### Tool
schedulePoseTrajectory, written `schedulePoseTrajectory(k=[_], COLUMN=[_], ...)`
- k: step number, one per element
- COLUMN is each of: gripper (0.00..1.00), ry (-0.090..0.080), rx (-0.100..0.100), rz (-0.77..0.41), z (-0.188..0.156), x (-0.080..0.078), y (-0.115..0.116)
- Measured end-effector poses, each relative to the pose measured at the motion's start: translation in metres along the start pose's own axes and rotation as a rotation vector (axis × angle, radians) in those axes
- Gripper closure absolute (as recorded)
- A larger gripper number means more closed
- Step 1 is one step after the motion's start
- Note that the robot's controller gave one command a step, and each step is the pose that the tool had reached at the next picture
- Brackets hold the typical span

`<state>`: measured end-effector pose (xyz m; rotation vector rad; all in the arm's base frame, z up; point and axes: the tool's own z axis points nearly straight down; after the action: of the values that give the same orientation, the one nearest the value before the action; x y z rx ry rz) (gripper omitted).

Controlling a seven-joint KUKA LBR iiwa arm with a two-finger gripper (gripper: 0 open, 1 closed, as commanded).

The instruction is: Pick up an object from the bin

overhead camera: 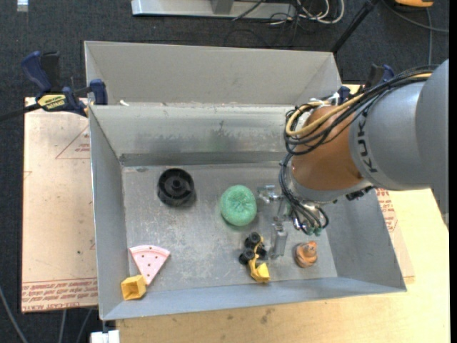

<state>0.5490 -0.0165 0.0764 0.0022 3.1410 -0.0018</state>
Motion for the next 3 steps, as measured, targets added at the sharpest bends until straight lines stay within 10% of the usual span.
schedulePoseTrajectory(k=[2,3], gripper=[0.00,0.00], ry=[-0.002,0.002], rx=[-0.002,-0.001], rz=[-0.003,0.069], z=[0.004,-0.019], x=[-0.003,-0.030], y=[0.059,0.100])
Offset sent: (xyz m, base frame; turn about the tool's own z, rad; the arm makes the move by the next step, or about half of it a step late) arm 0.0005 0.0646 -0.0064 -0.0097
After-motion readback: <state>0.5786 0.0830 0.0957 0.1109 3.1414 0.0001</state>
